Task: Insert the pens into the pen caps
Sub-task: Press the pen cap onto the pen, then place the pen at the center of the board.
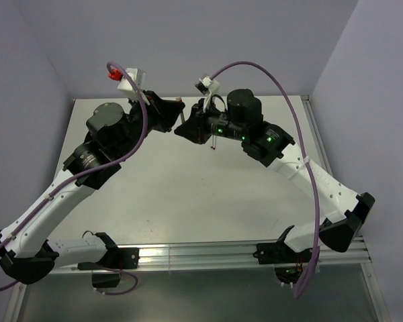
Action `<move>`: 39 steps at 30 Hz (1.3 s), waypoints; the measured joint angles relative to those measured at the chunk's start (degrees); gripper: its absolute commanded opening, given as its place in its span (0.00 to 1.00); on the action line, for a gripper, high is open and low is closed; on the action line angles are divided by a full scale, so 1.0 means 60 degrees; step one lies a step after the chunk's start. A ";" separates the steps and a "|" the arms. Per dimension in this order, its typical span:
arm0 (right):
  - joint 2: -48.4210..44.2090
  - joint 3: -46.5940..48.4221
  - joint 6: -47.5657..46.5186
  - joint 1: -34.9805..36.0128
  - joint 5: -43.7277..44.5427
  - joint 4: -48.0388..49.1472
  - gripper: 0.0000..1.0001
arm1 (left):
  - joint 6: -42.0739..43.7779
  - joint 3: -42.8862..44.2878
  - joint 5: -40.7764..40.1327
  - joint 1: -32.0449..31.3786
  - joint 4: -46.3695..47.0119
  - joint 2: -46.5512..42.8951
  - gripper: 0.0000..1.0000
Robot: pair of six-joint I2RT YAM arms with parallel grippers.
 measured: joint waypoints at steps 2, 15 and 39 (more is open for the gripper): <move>-0.0197 -0.0331 0.0055 -0.0004 -0.0051 0.0335 0.12 | 0.0051 0.0233 0.0000 -0.0051 -0.0237 0.0087 0.00; -0.0739 -0.1071 -0.0015 0.0029 0.0237 0.1319 0.30 | 0.0342 0.0736 -0.0106 -0.0109 -0.1220 0.0372 0.00; -0.4816 -0.4761 0.0106 0.0171 0.2739 0.1643 0.53 | 0.0849 0.0750 -0.0987 0.0707 -0.0608 0.1545 0.00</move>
